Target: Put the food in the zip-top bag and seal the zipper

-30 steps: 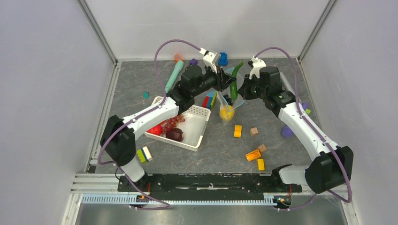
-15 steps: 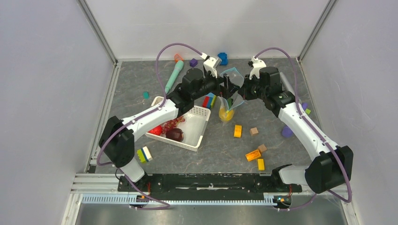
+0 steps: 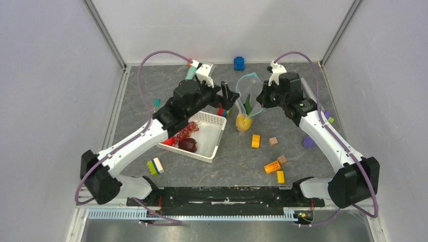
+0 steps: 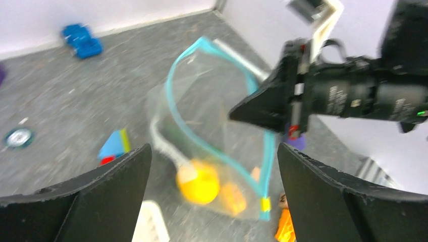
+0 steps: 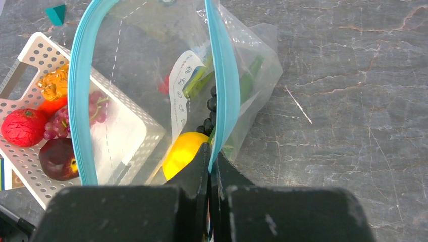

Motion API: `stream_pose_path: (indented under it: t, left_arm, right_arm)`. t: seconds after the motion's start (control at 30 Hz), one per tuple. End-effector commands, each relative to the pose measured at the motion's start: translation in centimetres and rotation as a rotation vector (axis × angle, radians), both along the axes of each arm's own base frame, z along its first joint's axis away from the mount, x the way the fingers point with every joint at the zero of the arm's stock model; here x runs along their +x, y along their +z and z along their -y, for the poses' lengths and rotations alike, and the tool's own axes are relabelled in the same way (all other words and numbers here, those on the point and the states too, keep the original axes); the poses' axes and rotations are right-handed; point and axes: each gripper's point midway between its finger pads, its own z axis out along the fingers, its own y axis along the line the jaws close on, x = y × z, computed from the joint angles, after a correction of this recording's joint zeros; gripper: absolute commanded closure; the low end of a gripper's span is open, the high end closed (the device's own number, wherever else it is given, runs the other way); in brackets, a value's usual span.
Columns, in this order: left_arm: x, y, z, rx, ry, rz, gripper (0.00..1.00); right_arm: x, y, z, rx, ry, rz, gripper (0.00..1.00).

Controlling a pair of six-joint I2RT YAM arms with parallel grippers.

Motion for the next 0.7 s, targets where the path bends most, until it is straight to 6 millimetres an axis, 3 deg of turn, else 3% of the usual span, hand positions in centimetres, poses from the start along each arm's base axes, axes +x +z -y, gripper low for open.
stream_pose_path:
  t: [0.0,0.1,0.3,0.5,0.67]
  left_arm:
    - [0.9,-5.2,-6.6,0.16,0.288,-0.105,0.0]
    - [1.1,-8.8,-9.9,0.218,0.394,-0.24,0.0]
    - [0.2,-15.0,-14.5,0.281,0.521,-0.442,0.0]
    - [-0.5,-20.2,-17.7,0.292,0.612,-0.599,0.0]
    - [-1.6,-23.1,-18.5,0.347,0.617,-0.672,0.0]
  right_arm:
    - [0.3,1.6,0.3,0.005,-0.018,0.061,1.0]
    - [0.3,1.4,0.4,0.003,-0.018,0.056,1.0]
    - [0.4,1.1,0.4,-0.006,-0.02,0.051,1.0]
    - [0.5,0.5,0.4,-0.01,-0.021,0.036,1.0]
    - [0.6,0.2,0.4,-0.016,-0.022,0.028,1.0]
